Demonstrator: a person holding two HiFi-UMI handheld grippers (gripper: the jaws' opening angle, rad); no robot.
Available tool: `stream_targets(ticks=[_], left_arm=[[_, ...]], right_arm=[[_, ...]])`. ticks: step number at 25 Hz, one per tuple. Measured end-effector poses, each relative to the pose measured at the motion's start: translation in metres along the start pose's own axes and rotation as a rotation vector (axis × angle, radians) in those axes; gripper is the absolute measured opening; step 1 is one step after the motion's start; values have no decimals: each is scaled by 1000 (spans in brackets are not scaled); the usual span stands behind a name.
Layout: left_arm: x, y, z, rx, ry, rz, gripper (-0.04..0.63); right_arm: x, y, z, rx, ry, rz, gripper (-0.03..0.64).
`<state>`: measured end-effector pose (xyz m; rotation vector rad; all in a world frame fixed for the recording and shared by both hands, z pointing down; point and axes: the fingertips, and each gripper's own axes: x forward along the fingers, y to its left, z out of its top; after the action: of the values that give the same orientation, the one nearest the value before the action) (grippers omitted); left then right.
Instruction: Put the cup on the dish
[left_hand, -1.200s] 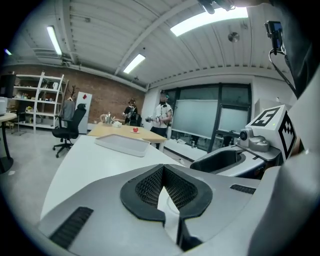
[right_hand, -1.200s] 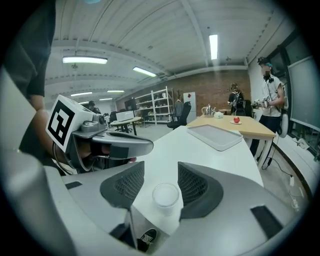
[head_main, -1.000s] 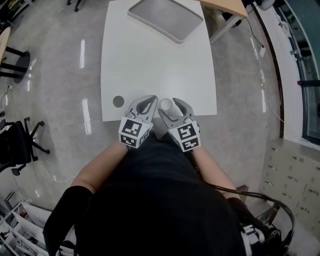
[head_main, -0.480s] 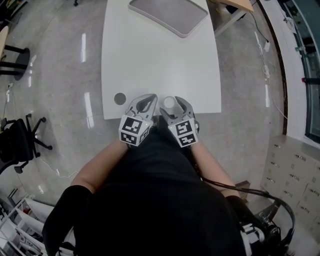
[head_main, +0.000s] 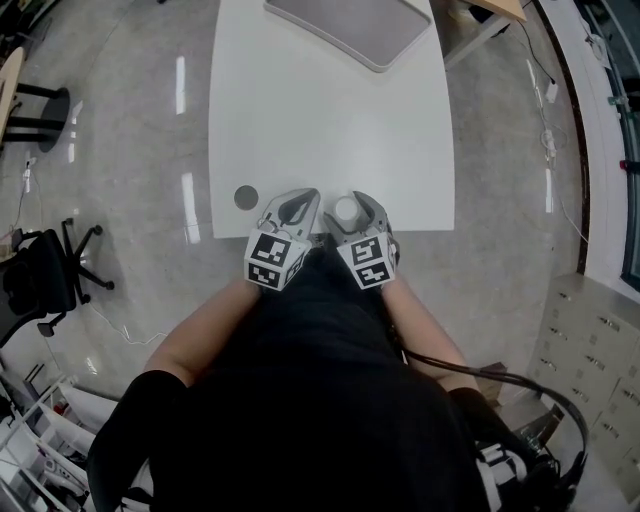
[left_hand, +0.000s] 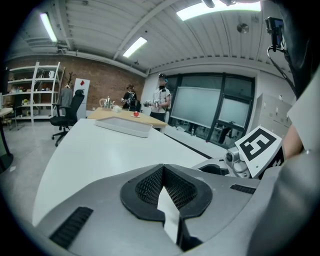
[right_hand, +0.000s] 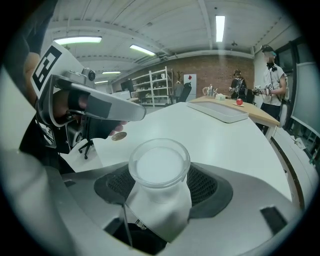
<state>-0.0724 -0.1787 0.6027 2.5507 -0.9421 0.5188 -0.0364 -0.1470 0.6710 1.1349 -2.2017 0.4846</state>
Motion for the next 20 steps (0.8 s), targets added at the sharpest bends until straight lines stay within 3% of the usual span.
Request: stream_targets(ticks=[7, 20], left_arm=[[16, 9, -8, -5, 34, 16, 8], [29, 26, -8, -24, 41, 50, 8]], right_arm=[[13, -7, -2, 8, 2, 10, 264], [24, -5, 4, -85, -5, 39, 256]])
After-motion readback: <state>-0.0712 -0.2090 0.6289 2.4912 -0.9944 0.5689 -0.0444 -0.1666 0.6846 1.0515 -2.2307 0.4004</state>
